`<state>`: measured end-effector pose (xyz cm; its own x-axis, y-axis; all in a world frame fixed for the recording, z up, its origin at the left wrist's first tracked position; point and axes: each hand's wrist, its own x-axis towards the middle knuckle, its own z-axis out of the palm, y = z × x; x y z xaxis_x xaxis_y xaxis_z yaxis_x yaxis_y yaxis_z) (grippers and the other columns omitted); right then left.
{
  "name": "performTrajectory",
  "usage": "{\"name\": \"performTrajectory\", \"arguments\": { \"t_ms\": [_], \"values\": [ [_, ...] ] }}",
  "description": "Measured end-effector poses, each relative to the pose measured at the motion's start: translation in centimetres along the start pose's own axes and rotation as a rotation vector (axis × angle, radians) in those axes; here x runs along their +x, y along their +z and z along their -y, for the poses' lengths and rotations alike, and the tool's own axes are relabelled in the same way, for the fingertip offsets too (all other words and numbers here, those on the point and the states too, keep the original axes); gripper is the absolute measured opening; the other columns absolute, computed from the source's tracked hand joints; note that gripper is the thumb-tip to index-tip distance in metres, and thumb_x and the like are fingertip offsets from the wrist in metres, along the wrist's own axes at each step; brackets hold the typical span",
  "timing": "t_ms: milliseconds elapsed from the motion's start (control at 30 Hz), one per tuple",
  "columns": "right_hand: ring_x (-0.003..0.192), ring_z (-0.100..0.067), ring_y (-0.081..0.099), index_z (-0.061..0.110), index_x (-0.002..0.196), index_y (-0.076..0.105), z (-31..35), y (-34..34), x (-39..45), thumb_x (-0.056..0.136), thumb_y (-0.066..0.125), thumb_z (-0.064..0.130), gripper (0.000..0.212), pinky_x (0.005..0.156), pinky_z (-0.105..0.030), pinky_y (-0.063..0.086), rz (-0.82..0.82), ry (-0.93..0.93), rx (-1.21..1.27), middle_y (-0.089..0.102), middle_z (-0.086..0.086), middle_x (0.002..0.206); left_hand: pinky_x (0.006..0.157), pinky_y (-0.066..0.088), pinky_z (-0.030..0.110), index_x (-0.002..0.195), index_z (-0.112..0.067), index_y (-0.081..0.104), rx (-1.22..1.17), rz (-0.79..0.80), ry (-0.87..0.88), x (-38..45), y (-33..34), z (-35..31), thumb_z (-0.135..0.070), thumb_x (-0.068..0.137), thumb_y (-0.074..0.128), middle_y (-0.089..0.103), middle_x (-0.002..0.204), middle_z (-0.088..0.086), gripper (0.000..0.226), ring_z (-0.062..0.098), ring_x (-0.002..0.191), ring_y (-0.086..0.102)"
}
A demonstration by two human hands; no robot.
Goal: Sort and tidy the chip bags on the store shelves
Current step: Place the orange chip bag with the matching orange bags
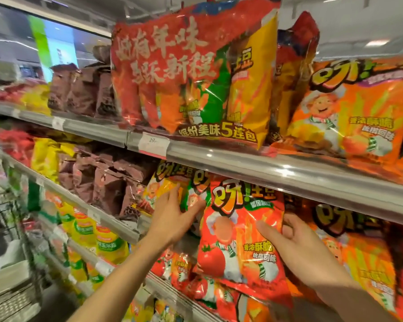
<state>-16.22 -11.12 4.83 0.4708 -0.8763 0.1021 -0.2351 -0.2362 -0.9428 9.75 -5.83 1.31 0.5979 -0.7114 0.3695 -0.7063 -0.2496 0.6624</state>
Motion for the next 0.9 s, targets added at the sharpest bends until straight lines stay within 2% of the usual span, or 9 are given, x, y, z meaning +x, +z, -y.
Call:
{"name": "performTrajectory", "arguments": {
  "t_ms": [67,200,267,400,500,633,700,767,900],
  "values": [
    [0.077,0.002,0.071,0.022,0.101,0.063,0.4,-0.6,0.1,0.089,0.068,0.042,0.023,0.080,-0.021,0.052,-0.090,-0.012,-0.067,0.077,0.014,0.083,0.102,0.045,0.047,0.140,-0.017,0.045,0.028,0.006,0.028,1.6,0.5,-0.3,-0.089,0.076,0.047,0.054,0.136,0.012,0.096,0.029,0.125,0.048],
    [0.064,0.015,0.063,0.020,0.102,0.063,0.8,-1.0,-0.5,0.092,0.065,0.036,0.019,0.070,-0.014,0.044,-0.185,0.007,-0.115,0.074,0.023,0.075,0.105,0.041,0.043,0.145,-0.014,0.041,0.056,0.088,0.113,2.7,1.1,-0.8,-0.082,0.080,0.050,0.051,0.139,0.011,0.095,0.028,0.131,0.043],
    [0.064,0.011,0.065,0.020,0.103,0.063,1.1,-1.0,-0.9,0.092,0.066,0.036,0.020,0.070,-0.021,0.046,-0.226,0.016,-0.126,0.074,0.020,0.074,0.104,0.041,0.043,0.146,-0.014,0.040,0.049,0.088,0.150,2.8,1.2,-0.8,-0.081,0.081,0.050,0.052,0.137,0.009,0.094,0.028,0.130,0.043],
    [0.072,0.001,0.071,0.019,0.104,0.065,1.3,-0.4,-1.2,0.093,0.065,0.032,0.016,0.079,-0.031,0.053,-0.285,0.044,-0.090,0.077,0.017,0.080,0.104,0.042,0.041,0.149,-0.015,0.036,-0.035,0.095,0.185,3.0,1.3,-0.1,-0.077,0.083,0.053,0.050,0.140,0.009,0.093,0.028,0.132,0.046],
    [0.069,0.005,0.070,0.019,0.102,0.065,1.0,-0.1,-1.7,0.094,0.065,0.027,0.011,0.067,-0.022,0.047,-0.315,0.052,-0.045,0.077,0.016,0.084,0.107,0.038,0.037,0.151,-0.015,0.034,-0.129,0.090,0.198,3.1,1.2,0.1,-0.072,0.084,0.058,0.045,0.147,0.009,0.092,0.026,0.136,0.042],
    [0.059,0.008,0.066,0.020,0.097,0.064,1.1,-0.5,-2.2,0.093,0.066,0.028,0.009,0.057,-0.017,0.045,-0.366,0.069,-0.057,0.075,0.014,0.073,0.108,0.037,0.039,0.151,-0.013,0.036,-0.257,0.036,0.197,3.6,0.5,0.1,-0.068,0.085,0.061,0.046,0.146,0.010,0.090,0.027,0.136,0.042],
    [0.062,0.004,0.067,0.020,0.094,0.065,1.1,-0.8,-2.3,0.092,0.068,0.031,0.011,0.060,-0.020,0.045,-0.392,0.079,-0.085,0.075,0.010,0.076,0.108,0.039,0.043,0.152,-0.013,0.035,-0.286,0.025,0.197,3.9,-0.4,-0.2,-0.068,0.085,0.060,0.046,0.144,0.010,0.090,0.029,0.135,0.043],
    [0.073,-0.006,0.071,0.020,0.097,0.067,1.1,-1.0,-2.3,0.091,0.069,0.035,0.016,0.068,-0.030,0.050,-0.407,0.093,-0.099,0.077,0.009,0.078,0.105,0.040,0.042,0.151,-0.015,0.036,-0.280,0.018,0.200,4.2,-1.1,-0.3,-0.070,0.084,0.060,0.048,0.140,0.008,0.090,0.027,0.132,0.045],
    [0.080,-0.013,0.074,0.019,0.101,0.067,0.9,-0.6,-1.8,0.092,0.068,0.034,0.019,0.082,-0.037,0.056,-0.397,0.099,-0.109,0.078,0.010,0.082,0.102,0.046,0.049,0.136,-0.019,0.050,-0.273,0.026,0.226,4.4,-2.1,0.9,-0.085,0.076,0.052,0.056,0.131,0.005,0.090,0.028,0.125,0.051]
  ]
}}
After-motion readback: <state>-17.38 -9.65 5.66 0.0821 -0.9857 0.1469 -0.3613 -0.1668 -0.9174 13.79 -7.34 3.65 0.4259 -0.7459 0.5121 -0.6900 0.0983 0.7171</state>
